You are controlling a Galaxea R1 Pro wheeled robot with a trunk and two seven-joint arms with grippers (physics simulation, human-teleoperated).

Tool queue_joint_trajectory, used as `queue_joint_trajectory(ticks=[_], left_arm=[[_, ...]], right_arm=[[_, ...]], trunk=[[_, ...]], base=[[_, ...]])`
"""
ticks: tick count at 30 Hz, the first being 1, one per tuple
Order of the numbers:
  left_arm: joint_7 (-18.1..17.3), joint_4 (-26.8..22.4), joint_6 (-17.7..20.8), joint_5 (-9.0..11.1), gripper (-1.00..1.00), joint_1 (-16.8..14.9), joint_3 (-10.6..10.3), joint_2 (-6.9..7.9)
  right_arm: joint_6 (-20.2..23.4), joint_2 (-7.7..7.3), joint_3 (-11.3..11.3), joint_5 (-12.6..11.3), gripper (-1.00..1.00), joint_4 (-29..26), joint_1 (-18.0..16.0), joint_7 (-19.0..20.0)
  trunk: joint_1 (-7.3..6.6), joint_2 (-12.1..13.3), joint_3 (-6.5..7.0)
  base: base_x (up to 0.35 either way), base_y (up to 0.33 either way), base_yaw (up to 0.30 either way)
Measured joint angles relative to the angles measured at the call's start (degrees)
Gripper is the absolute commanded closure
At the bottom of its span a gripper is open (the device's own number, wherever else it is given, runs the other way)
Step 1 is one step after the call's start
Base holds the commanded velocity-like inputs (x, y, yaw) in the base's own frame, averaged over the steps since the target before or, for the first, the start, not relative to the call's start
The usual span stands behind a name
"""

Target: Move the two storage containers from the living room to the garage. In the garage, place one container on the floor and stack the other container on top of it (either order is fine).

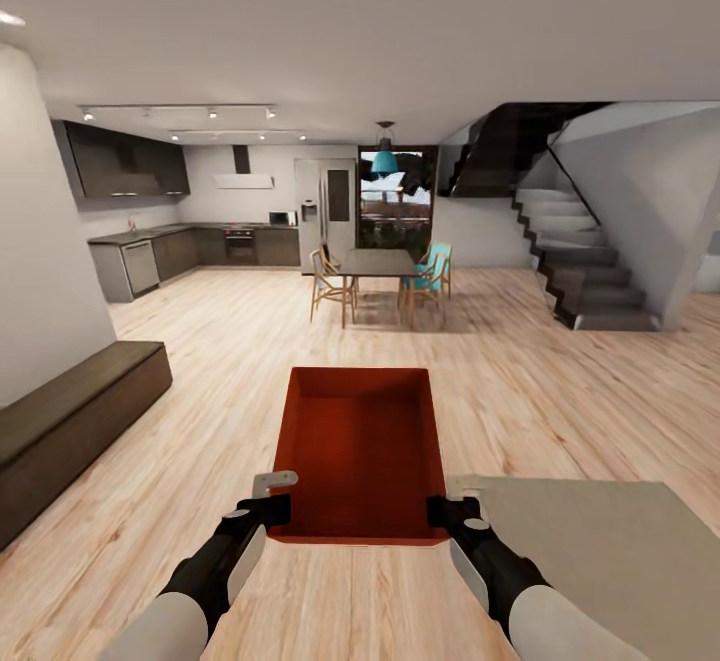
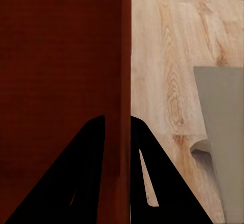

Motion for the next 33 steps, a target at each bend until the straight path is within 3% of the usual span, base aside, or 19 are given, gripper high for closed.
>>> queue_joint_trajectory(ticks=[33], left_arm=[[-0.1, 0.0, -0.2, 0.0, 1.00, 0.0, 0.0, 0.05]], right_arm=[[-0.2, 0.01, 0.0, 0.0, 1.00, -0.1, 0.0, 0.0]], trunk=[[0.00, 0.0, 0.00]], base=[[0.322, 0.000, 0.009]])
